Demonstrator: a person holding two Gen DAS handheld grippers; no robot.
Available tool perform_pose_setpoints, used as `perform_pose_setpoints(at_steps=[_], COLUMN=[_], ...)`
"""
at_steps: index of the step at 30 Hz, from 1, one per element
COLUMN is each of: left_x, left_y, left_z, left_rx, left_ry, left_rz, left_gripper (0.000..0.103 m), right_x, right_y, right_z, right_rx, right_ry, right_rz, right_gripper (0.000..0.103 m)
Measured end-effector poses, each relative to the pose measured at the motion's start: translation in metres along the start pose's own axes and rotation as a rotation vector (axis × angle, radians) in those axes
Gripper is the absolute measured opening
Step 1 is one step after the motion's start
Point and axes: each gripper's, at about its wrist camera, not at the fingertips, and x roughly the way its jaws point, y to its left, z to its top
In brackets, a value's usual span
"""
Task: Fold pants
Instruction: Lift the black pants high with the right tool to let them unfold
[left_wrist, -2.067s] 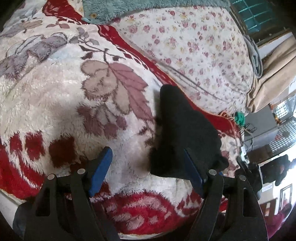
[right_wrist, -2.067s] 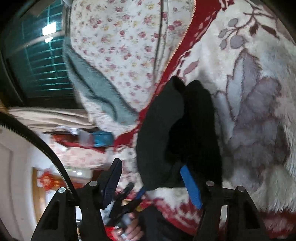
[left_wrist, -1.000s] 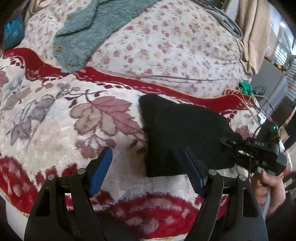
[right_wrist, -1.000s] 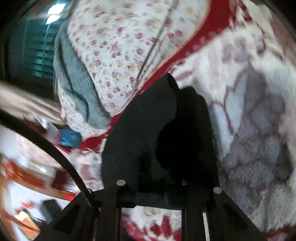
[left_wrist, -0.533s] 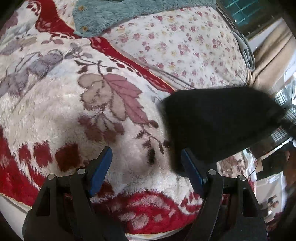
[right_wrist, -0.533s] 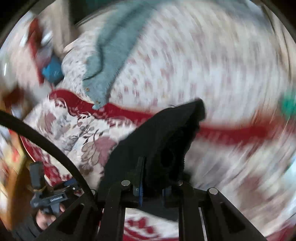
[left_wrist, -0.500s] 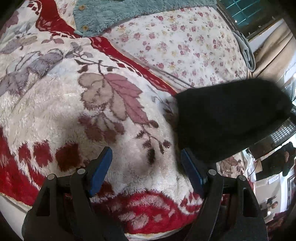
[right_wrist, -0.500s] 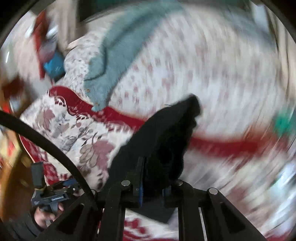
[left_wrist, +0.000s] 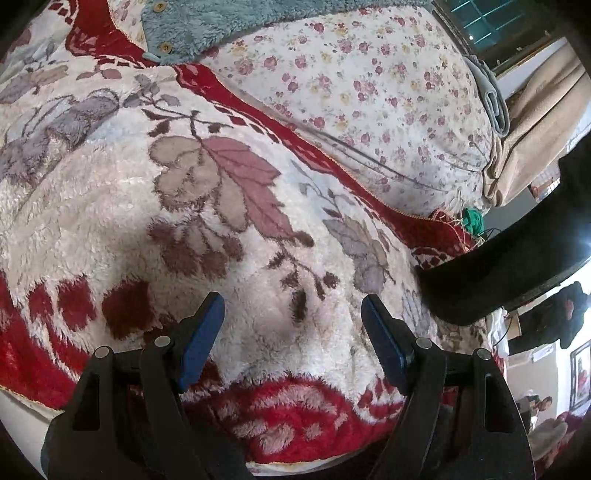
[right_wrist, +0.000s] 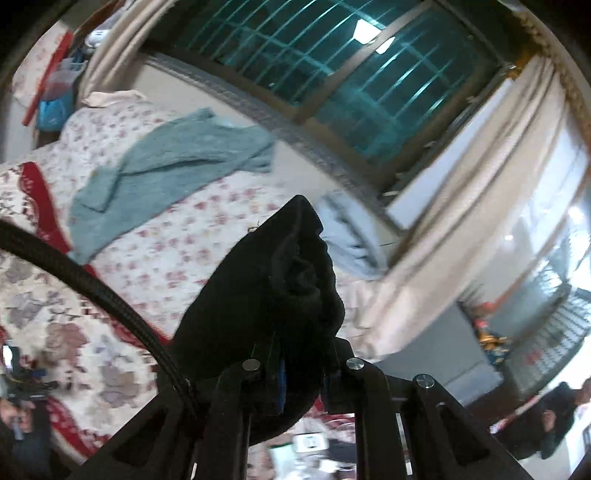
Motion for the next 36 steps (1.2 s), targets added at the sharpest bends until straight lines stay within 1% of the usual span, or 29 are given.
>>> perform_pose_setpoints(at_steps=[3, 6, 8, 12, 14, 16, 18, 21, 25, 28, 30, 33, 36], left_x=[0.0, 0.001, 0.001, 0.0, 0.0, 0.0, 0.0, -0.001, -0.004, -0.01, -0.012, -0.01, -0.009], left_y=[0.001, 0.002, 0.001, 0.003, 0.003, 0.003, 0.003, 0.004, 0.008, 0.011, 0.014, 0.017, 0.017], left_z=[0.0, 0.001, 0.0, 0.0, 0.0, 0.0, 0.0, 0.0, 0.0, 0.0, -0.001, 0.001, 0.001], left_rx=[-0.005, -0.007, -0.01, -0.019, -0.023, -0.023, -0.026, -0.034, -0.052, -0.066, -0.079, -0.101, -0.107], left_ry=[0.005, 0.009, 0.009, 0.015, 0.018, 0.017, 0.015, 0.012, 0.004, -0.014, -0.022, -0.014, -0.01], left_rz=[0.002, -0.004, 0.0, -0.004, -0.001, -0.003, -0.001, 0.002, 0.0, -0.006, -0.016, -0.033, -0.04], left_gripper=[0.077, 0.077, 0.077, 0.077, 0.077, 0.077, 0.077, 0.077, 0.077, 0.077, 0.077, 0.077, 0.077], right_x=[-0.005, 0.001, 0.005, 0.003, -0.009, -0.026, -0.035, -0.034, -0.008, 0.01, 0.015, 0.014, 0.02], right_y=[-0.018, -0.028, -0.038, -0.074, -0.091, -0.107, -0.109, -0.099, -0.068, -0.05, -0.045, -0.043, -0.043], right_z=[-0.006, -0.014, -0.015, -0.023, -0.026, -0.025, -0.026, -0.026, -0.026, -0.025, -0.025, -0.019, -0.011], right_rx=[0.042, 0.07, 0.098, 0.178, 0.203, 0.233, 0.225, 0.191, 0.161, 0.168, 0.17, 0.174, 0.179], right_ry=[-0.015, -0.012, -0.012, -0.036, -0.062, -0.094, -0.107, -0.095, -0.064, -0.057, -0.064, -0.087, -0.094], right_rz=[-0.031, -0.08, -0.127, -0.26, -0.35, -0.398, -0.401, -0.362, -0.28, -0.238, -0.237, -0.239, -0.219], right_gripper=[0.012, 0.012, 0.012, 0.012, 0.012, 0.012, 0.012, 0.012, 0.012, 0.012, 0.012, 0.012, 0.012])
